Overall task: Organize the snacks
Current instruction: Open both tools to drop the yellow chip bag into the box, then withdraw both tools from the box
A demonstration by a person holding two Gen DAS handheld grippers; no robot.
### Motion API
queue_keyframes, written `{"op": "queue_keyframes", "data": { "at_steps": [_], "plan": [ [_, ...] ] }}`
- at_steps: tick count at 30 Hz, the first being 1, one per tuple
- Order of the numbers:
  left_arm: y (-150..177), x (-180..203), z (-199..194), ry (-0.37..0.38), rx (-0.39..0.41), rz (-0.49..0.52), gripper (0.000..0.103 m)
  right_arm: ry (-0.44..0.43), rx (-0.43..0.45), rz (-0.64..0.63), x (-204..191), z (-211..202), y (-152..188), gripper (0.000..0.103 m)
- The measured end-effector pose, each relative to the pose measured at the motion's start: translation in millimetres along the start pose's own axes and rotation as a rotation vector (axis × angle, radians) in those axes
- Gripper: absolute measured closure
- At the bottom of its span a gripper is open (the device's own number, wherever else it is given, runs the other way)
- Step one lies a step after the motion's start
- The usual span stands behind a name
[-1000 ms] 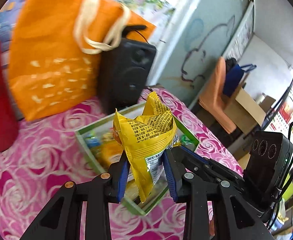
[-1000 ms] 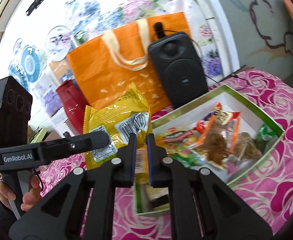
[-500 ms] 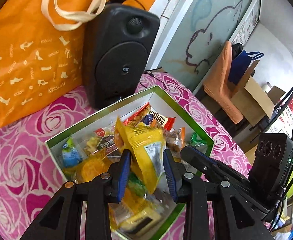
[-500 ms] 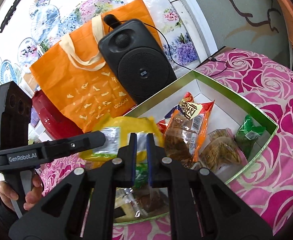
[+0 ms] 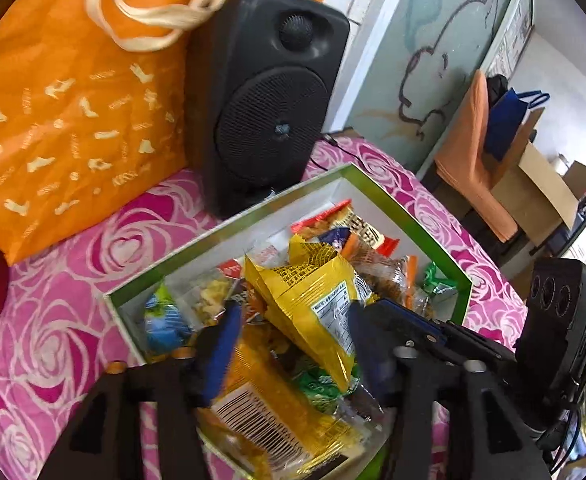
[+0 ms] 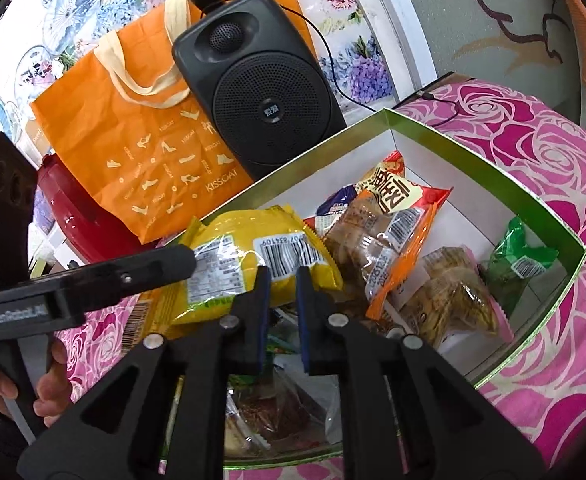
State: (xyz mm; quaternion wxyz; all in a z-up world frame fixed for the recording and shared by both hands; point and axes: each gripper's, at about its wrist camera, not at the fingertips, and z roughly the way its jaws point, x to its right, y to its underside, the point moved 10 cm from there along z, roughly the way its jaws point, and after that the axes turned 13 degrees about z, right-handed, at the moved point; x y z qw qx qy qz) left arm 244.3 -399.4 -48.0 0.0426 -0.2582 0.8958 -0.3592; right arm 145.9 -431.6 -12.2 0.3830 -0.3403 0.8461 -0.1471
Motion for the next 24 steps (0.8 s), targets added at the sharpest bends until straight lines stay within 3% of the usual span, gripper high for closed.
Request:
{"op": "queue_keyframes", "data": {
  "at_steps": [1,2,3,4,6,9,16,19,24],
  "plan": [
    [-1,-3,-8,-0.033,0.018,-0.004,0.025,-0.001,0.020,-0.016,-4,-7,-1,0.059],
    [-2,-6,-14,-0.065,0.030,-0.007,0.015,0.002,0.038,-0.031,-7,-14,-2,0.048],
    [-3,-9,-24,-0.113,0.051,-0.008,0.013,0.008,0.053,-0.043,-9,-19,-3,0.030],
    [-4,-12,-33,-0.140,0.063,-0.008,0.011,0.020,0.074,-0.062,-13,-28,-3,0.021],
    [-3,-13,-48,-0.170,0.071,-0.020,0.007,0.039,0.095,-0.094,-19,-44,-2,0.017],
    [1,-9,-75,-0.227,0.104,-0.016,0.004,0.086,0.107,-0.116,-24,-64,2,0.003],
    [38,7,-136,-0.335,0.161,-0.058,0.000,0.193,0.058,-0.128,-32,-118,32,0.000],
    [69,14,-154,-0.349,0.148,-0.103,0.000,0.254,0.052,-0.164,-33,-139,47,0.000],
    [110,25,-173,-0.429,0.138,-0.095,0.000,0.337,0.073,-0.193,-25,-167,70,0.000]
  ]
}}
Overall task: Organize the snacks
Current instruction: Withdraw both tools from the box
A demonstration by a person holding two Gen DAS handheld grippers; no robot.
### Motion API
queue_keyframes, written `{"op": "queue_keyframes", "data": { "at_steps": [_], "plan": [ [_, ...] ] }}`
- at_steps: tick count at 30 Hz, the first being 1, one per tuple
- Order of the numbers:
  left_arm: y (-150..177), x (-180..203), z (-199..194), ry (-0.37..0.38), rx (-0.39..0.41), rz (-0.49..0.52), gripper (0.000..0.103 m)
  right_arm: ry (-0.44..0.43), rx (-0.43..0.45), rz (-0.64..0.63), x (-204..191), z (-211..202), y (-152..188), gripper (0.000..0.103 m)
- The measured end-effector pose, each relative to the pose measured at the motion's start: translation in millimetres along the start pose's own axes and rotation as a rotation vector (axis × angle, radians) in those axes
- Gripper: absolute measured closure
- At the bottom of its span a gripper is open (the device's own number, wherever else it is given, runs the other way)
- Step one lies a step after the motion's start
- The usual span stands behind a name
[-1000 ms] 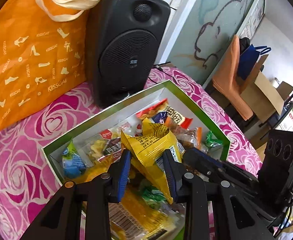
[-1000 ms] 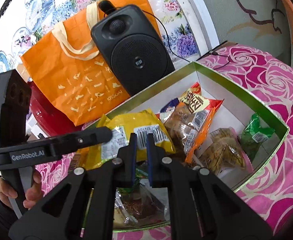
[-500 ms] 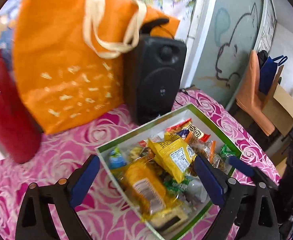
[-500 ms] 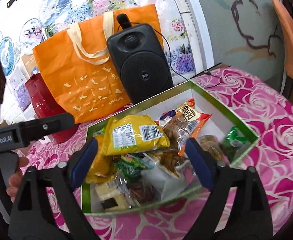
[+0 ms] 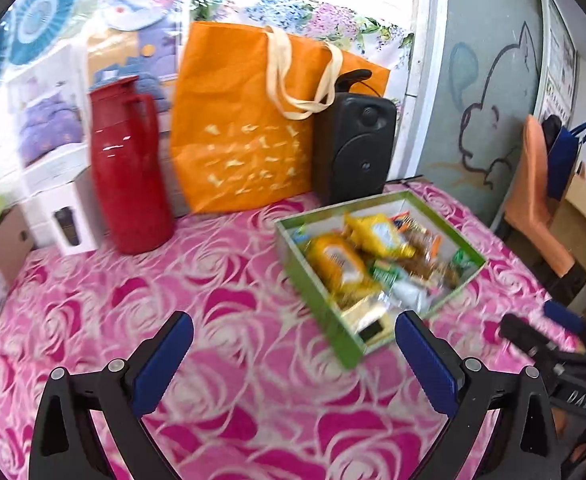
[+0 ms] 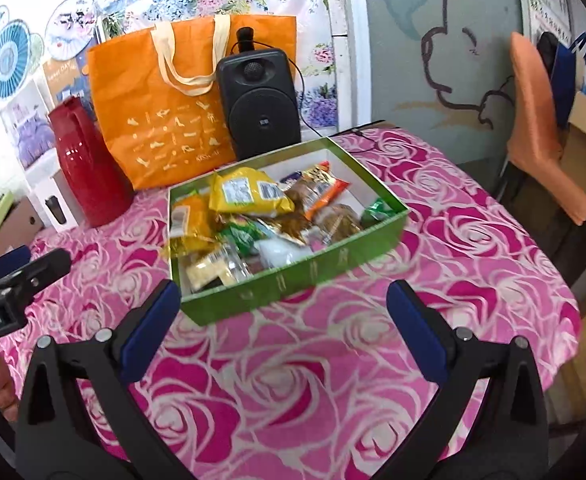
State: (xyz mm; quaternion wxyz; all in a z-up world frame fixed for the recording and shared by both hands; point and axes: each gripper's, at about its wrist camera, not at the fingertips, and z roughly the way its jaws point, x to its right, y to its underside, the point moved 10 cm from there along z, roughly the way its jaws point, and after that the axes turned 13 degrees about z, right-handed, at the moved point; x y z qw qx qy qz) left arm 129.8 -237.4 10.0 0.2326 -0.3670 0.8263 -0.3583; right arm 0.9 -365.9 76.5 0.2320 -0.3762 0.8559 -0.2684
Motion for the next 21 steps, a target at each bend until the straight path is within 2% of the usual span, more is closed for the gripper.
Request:
{"op": "queue_keyframes", "data": {
  "at_steps": [5,11,21],
  "plan": [
    [35,6,-12,-0.013,-0.032,-0.004,0.000,0.080,-0.019,0.002,17,-2,31,0.000],
    [69,11,-13,-0.027,-0.084,-0.007,0.000,0.111,-0.062,-0.020,21,6,62,0.000],
    [81,-6,-22,-0.057,-0.079,-0.041,0.000,0.111,-0.070,-0.010,13,8,69,0.000]
  ]
}}
